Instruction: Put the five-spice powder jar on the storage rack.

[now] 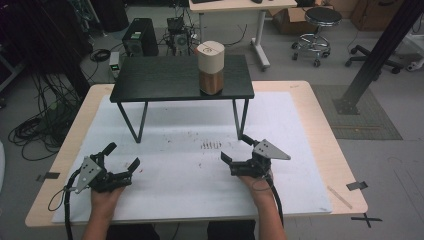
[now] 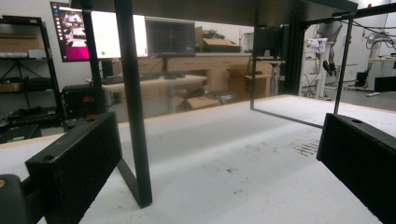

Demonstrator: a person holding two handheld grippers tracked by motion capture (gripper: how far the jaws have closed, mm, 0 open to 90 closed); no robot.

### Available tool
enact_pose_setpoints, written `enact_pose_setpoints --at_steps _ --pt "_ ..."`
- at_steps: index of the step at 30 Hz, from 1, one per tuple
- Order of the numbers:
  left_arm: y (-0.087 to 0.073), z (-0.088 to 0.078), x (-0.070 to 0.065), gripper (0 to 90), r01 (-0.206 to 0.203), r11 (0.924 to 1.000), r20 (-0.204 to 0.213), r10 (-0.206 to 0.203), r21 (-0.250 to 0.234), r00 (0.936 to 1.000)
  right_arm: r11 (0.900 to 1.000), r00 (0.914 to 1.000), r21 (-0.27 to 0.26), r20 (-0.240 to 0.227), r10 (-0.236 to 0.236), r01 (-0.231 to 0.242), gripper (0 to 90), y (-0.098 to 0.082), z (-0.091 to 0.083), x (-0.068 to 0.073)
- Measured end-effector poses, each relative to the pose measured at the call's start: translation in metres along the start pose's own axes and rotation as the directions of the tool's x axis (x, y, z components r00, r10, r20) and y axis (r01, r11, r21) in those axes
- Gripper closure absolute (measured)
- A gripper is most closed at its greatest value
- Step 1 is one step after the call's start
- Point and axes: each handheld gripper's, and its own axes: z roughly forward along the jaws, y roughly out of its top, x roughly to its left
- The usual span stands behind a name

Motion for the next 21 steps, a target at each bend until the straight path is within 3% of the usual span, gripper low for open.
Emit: enact_pose_setpoints --at_steps 5,21 --pt "0.0 0.0 0.0 0.5 0.001 1.0 0.0 -0.001 -0.001 1.0 1.0 1.0 0.009 0.003 0.008 -0.008 0.0 -0.009 0.001 0.0" --pt "0.0 0.0 0.0 0.5 0.005 1.0 0.0 -0.005 0.003 1.0 0.996 0.9981 -0.072 0.014 -0.06 0.061 0.0 -0.013 -0.007 0.007"
